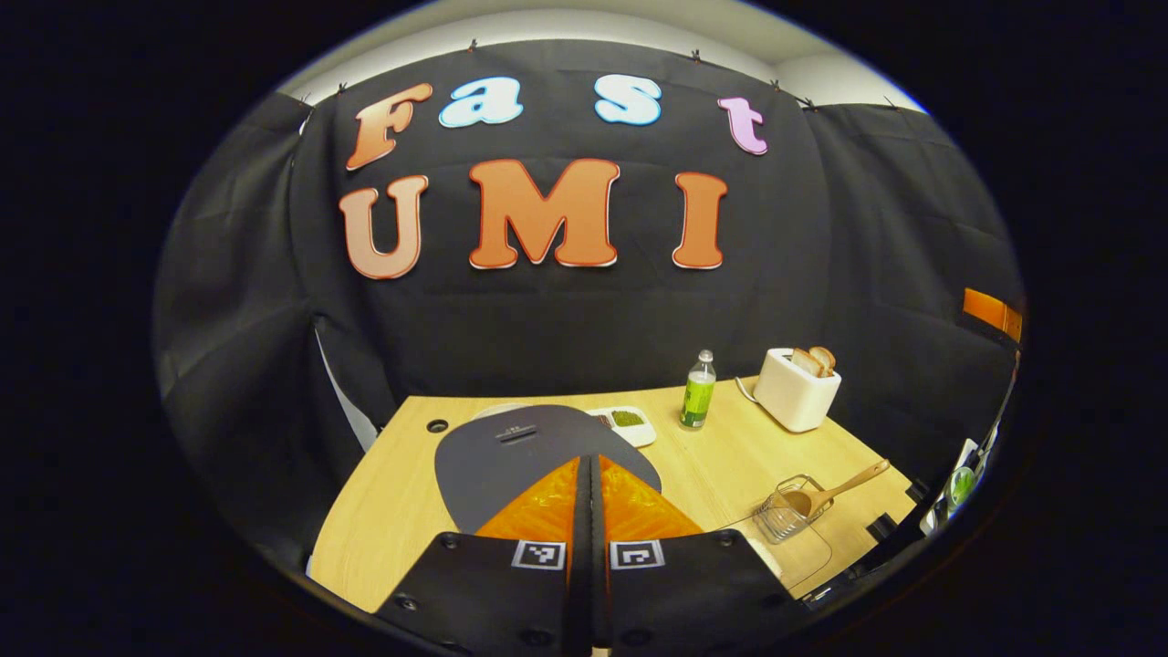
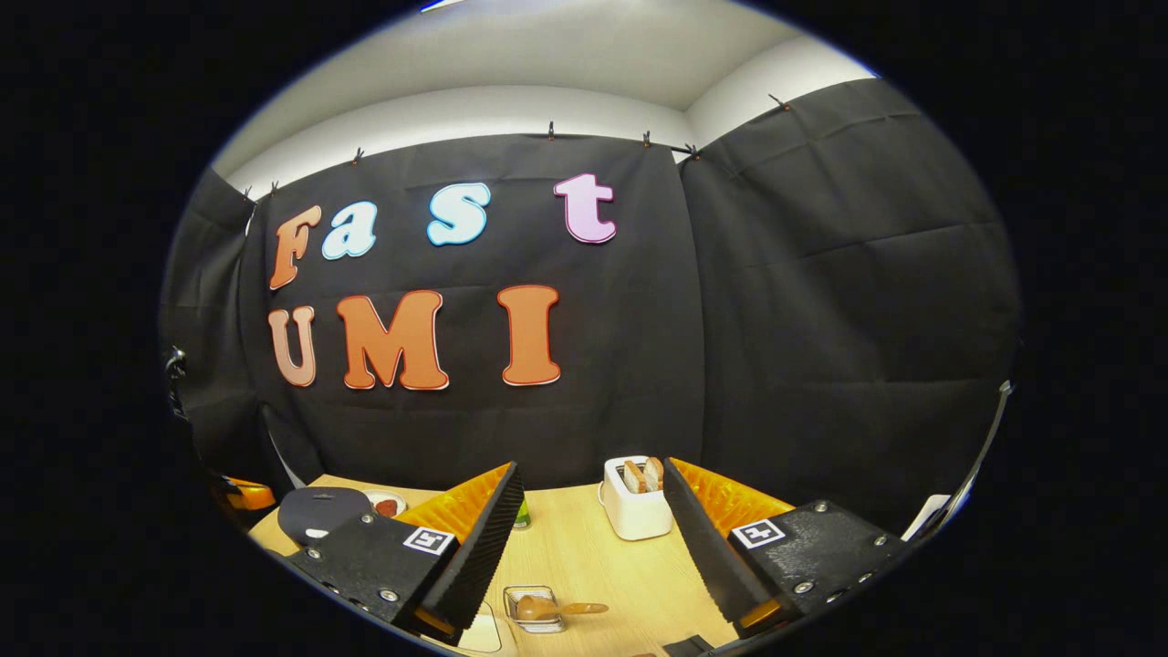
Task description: Close the left gripper, press the button to open the rice cooker; take a wooden spoon from the chopstick holder with the right hand, scoop a spoonful of rice and pour it into the rice cooker, then put the wooden spoon back into the chopstick holder.
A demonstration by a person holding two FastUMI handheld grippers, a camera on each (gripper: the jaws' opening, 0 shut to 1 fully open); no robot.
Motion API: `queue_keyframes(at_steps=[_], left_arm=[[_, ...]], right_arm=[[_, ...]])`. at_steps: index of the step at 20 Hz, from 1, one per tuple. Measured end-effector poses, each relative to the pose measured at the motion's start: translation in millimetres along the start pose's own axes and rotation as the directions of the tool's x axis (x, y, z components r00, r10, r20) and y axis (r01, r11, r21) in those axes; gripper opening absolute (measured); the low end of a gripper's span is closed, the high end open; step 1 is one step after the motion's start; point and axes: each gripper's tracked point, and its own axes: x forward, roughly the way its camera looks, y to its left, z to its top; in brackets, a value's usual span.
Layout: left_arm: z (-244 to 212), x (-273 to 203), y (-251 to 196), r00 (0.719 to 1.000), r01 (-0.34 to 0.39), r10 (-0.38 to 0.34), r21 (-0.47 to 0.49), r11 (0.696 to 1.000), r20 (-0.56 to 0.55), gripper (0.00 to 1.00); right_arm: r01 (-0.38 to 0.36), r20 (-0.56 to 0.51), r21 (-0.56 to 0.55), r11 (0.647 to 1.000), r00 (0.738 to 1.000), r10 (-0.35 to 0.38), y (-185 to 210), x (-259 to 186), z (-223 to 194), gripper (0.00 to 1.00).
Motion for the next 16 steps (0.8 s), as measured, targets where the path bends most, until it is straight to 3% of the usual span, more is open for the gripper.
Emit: queue_keyframes(at_steps=[2,6,16], left_arm=[[-17,13,-2,0.998,0.017,-0.019,-0.032,0.999,-0.053,0.01],[-39,35,-5,0.992,0.033,-0.039,-0.051,0.998,-0.122,0.01],[-82,59,2,0.971,0.001,-0.011,-0.039,0.999,-0.24,0.04]], right_arm=[[0.008,-0.01,-0.007,1.0,1.0,-0.008,-4,0,-3,0.95],[0.025,-0.031,-0.009,1.0,0.999,-0.025,-12,-1,-11,0.95],[0.046,-0.07,0.008,0.999,0.996,-0.045,-22,-1,-25,0.95]])
